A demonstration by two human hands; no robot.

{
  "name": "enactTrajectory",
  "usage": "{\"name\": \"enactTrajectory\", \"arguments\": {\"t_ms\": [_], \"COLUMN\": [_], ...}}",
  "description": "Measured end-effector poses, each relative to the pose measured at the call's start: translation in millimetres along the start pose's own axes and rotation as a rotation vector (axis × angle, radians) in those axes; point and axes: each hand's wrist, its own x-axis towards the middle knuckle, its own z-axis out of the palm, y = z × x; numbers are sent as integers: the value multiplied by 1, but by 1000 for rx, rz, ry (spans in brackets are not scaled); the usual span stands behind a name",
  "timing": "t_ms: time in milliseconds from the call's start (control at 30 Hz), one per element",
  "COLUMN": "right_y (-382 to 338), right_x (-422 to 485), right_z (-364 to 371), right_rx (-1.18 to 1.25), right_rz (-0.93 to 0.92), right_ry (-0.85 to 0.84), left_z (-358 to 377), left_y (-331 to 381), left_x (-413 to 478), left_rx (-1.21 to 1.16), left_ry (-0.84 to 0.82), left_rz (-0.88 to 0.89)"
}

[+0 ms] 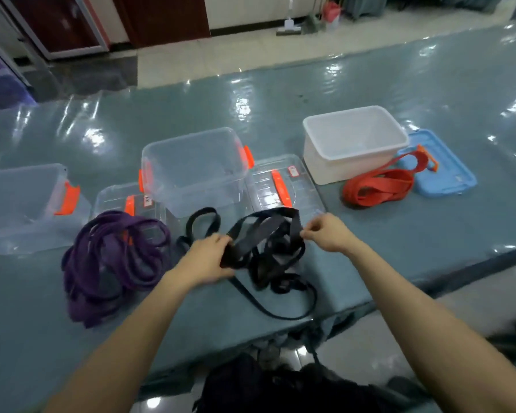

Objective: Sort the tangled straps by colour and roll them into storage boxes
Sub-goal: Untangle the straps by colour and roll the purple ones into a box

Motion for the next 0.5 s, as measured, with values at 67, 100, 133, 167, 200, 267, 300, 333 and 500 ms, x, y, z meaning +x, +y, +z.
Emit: {"name": "enactTrajectory", "arguments": {"t_ms": [67,100,133,167,200,267,300,333,500], "right_y": [25,33,39,44,47,46,44,40,38], "right_x": [4,4,6,9,12,20,24,28,43], "right_z": [14,17,19,19,18,16,15,15,28], "right_rx": [-83,-85,-90,-98,-105,-60,-15,15,-187], "right_rz": [84,115,137,155,166,165,154,140,83], "right_ry": [-52,-61,-58,-37,8,128,158,157,-5], "left_z": [36,44,46,43,39,27,22,18,-4], "left_y": [-28,-36,-40,-39,-37,-28,-23,-18,1], "left_x": [3,4,6,10,13,18,18,17,-7], "left_rx": [84,41,-11,-50,-75,-145,-192,-256,-607], "left_ry": [-233,-210,-119,-16,60,112,105,99,402], "left_rz": [-58,-86,-99,-103,-104,-88,-70,-51,-41]}}
